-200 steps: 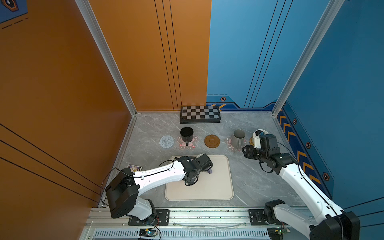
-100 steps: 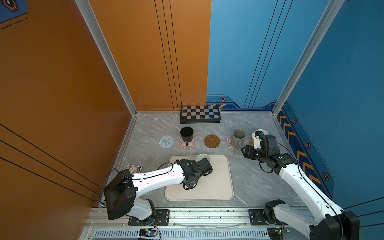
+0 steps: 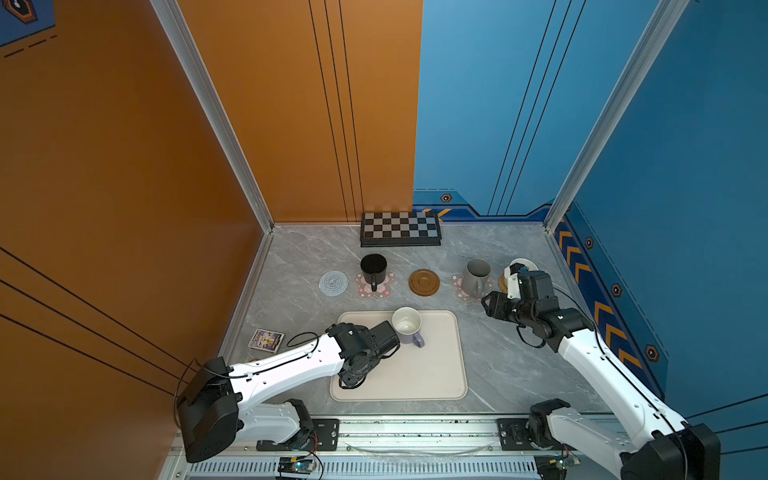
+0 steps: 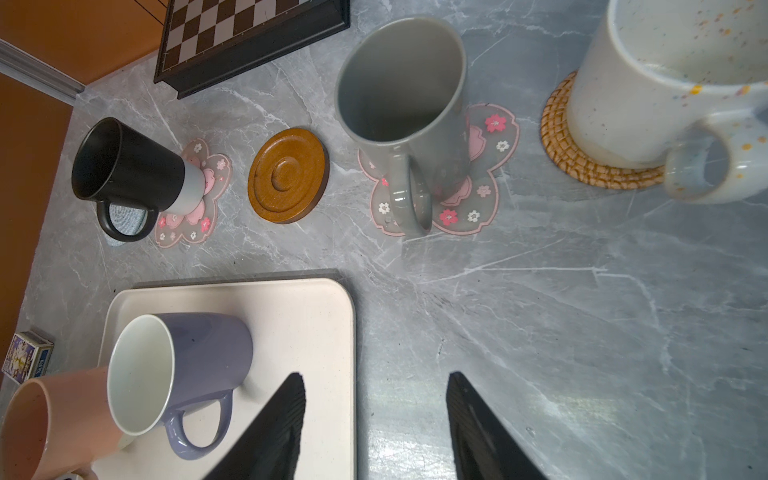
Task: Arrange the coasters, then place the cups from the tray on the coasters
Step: 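Lower the left gripper into the orange mug and grip its rim, then lift the orange mug and carry it toward the clear knitted coaster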
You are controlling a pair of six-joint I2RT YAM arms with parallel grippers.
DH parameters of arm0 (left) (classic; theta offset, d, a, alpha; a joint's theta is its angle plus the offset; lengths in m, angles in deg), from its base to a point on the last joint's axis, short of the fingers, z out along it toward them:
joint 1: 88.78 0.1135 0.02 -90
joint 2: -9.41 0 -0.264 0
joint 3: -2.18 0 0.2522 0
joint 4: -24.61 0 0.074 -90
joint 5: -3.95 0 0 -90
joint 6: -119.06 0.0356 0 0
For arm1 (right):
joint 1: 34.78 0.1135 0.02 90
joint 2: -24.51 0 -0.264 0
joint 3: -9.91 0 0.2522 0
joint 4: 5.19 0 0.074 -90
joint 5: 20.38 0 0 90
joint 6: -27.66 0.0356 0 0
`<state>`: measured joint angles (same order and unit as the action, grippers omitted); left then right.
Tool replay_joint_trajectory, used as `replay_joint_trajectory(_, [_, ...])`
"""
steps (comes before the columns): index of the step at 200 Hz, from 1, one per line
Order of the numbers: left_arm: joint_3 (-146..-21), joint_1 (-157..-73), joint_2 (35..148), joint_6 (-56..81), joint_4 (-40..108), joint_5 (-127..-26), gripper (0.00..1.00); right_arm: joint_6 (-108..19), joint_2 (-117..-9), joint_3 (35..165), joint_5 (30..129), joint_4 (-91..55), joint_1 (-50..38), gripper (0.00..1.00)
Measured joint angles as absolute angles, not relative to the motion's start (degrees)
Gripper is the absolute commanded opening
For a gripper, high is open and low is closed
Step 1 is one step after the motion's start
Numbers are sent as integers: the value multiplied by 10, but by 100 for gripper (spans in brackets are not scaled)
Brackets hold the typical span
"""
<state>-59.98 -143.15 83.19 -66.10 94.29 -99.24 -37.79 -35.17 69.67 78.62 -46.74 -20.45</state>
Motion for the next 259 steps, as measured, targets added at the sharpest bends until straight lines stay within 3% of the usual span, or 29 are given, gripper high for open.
replay_joint_trajectory(40, [-645,-1413,915,-553,950,-993,38,-372,-352,697,784,-468,-197,57])
replay_joint_trajectory(101, [-691,-1413,971,-421,944,-1004,0,-369,-353,697,782,-468,-192,57])
replay_joint_trajectory(184, [-692,-1413,962,-331,945,-1010,0,-370,-371,697,771,-468,-188,57])
replay_joint_trajectory(259, [-692,-1355,818,-246,953,-1003,0,-370,-398,720,764,-472,-172,56])
